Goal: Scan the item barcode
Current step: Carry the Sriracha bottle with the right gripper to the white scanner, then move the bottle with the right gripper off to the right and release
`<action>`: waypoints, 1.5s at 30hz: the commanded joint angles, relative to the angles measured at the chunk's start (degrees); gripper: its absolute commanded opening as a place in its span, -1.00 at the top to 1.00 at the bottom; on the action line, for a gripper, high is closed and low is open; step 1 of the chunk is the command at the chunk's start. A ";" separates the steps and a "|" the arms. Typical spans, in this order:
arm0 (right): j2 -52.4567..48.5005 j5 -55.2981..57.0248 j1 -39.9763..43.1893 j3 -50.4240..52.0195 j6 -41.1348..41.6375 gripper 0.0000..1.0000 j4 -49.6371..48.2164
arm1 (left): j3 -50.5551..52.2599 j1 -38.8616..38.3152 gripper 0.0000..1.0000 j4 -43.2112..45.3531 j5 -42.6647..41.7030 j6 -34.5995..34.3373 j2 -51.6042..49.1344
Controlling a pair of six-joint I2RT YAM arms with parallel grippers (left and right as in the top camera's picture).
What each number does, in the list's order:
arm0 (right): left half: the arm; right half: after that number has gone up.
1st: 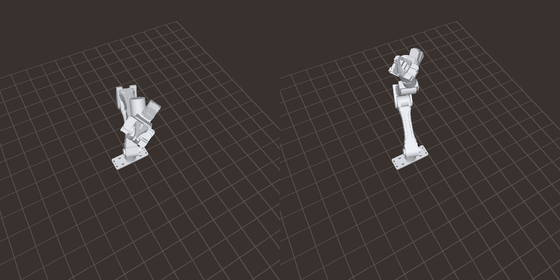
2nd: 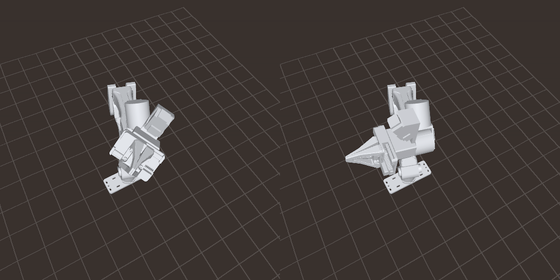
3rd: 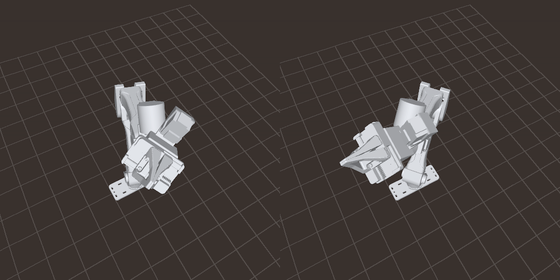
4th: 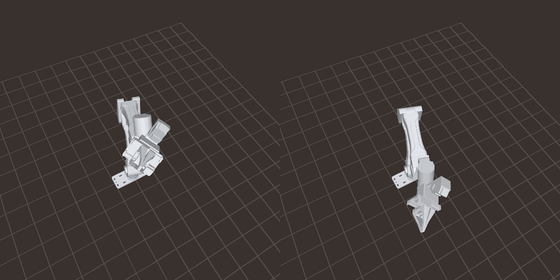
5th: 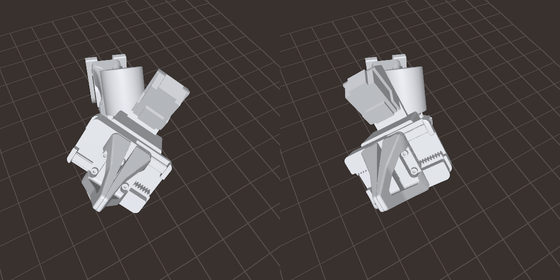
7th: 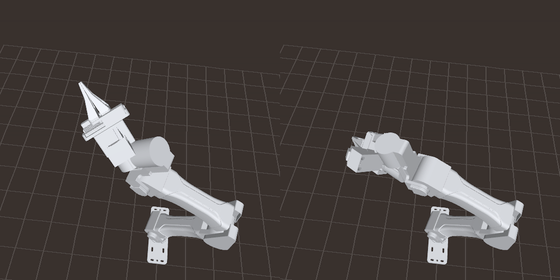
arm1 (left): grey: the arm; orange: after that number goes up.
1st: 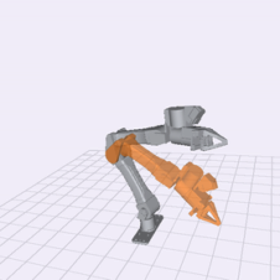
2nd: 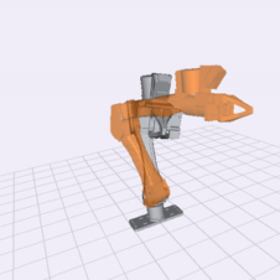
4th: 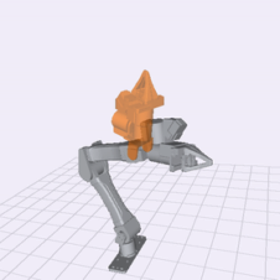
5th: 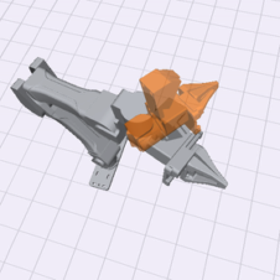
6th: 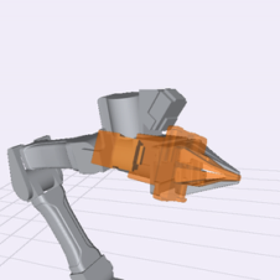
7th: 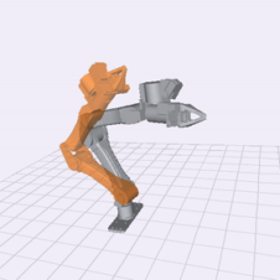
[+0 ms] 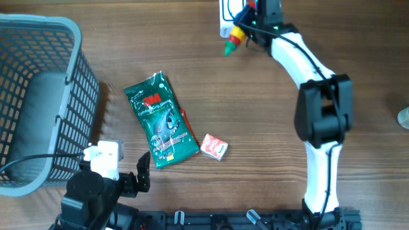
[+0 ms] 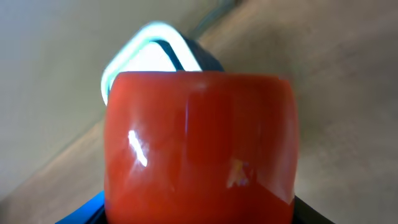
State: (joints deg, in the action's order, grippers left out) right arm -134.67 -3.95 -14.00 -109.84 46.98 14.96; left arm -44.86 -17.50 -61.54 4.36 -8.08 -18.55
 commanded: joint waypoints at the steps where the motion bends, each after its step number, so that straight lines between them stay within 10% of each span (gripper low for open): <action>1: -4.83 7.30 -1.51 -9.42 1.77 0.05 -0.81 | -0.48 0.26 -1.00 0.15 -0.48 -0.31 0.00; 12: -5.38 3.04 0.81 -15.17 4.11 0.03 5.90 | -0.48 0.26 -1.00 0.15 -0.50 -0.33 0.00; 24: 1.01 7.08 27.52 -16.85 -6.58 0.19 34.38 | -0.48 0.26 -1.00 0.15 -0.48 -0.33 0.00; 37: -2.58 18.60 54.66 -16.04 -12.52 0.13 41.72 | -0.48 0.26 -1.00 0.15 -0.48 -0.33 0.00; 45: -3.45 18.58 56.94 -16.98 -14.03 -0.75 41.64 | -0.48 0.26 -1.00 0.15 -0.48 -0.33 0.00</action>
State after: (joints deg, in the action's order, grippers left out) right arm -137.19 13.61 43.40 -125.25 34.44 56.71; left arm -44.86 -17.50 -61.52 4.36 -8.08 -18.55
